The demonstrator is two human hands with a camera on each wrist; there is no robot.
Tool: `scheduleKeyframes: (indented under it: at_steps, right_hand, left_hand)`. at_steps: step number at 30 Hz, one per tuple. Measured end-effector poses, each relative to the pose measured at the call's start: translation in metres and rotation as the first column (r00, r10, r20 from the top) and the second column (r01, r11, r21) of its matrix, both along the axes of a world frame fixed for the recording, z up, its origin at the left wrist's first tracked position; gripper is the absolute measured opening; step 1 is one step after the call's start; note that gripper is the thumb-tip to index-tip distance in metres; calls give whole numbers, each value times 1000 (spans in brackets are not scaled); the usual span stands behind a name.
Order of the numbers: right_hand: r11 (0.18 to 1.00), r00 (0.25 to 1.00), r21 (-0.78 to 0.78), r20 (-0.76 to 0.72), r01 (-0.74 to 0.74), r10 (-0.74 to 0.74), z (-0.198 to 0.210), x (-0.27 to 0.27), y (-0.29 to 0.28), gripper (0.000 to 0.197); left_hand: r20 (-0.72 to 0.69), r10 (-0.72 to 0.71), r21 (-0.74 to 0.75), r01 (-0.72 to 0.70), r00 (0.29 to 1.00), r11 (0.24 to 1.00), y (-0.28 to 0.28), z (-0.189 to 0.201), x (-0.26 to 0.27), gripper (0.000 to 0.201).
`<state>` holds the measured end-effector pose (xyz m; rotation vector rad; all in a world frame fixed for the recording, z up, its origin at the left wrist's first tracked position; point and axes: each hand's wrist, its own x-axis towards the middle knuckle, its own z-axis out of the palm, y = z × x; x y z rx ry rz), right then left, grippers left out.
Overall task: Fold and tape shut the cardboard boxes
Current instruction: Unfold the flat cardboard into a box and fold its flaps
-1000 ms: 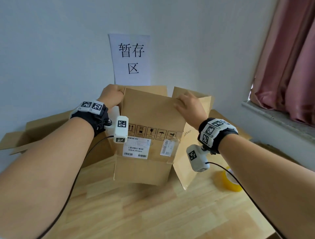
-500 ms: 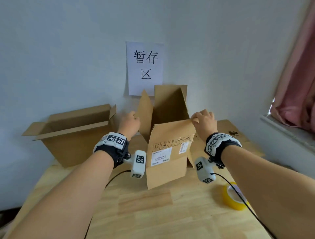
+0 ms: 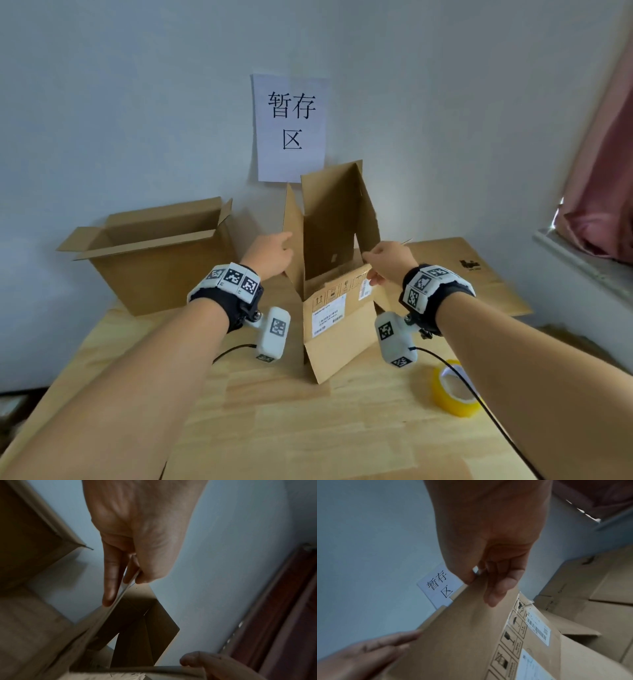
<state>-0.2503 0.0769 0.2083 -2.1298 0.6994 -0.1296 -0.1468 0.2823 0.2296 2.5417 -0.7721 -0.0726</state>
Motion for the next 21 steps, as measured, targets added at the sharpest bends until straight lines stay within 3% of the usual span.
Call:
scheduleKeyframes:
  at_steps: [1,3,5,7,10,12,15,19,21]
  right_hand:
    - [996,999,89,19,24,-26,-1,-1,-4,25]
    - [991,997,114,26,65,-68,-3,-3,-13,25]
    - [994,994,-4,-9,109,-109,-6,-7,-21,25]
    - [973,985,-167,-43,158,-167,-7,-14,-26,23]
    - [966,988,-206,29,153,-151,-9,-23,-30,27]
    - [965,992,-227,42,129,-123,-10,-28,-28,28]
    - [967,992,-225,65,119,-107,-13,-29,-29,29]
    - [996,998,-82,-54,22,-27,-15,-30,-38,29]
    - [1000,993,2,-115,-4,4,-17,-34,-41,26]
  left_hand:
    - [49,-38,62,35,998,997,-2,2,-2,44]
    - [127,-74,149,55,989,987,-4,8,-1,43]
    - [162,-89,233,49,983,971,-2,14,7,52]
    - [180,-190,386,108,965,916,-2,19,13,70]
    - [262,-413,502,243,872,830,-16,23,18,100]
    - [340,-485,526,265,806,809,-33,25,19,103]
    - [325,-549,612,271,770,743,-56,26,17,91]
    - [145,-551,706,304,822,639,-79,22,22,34]
    - [74,-546,738,323,834,593,-80,15,24,26]
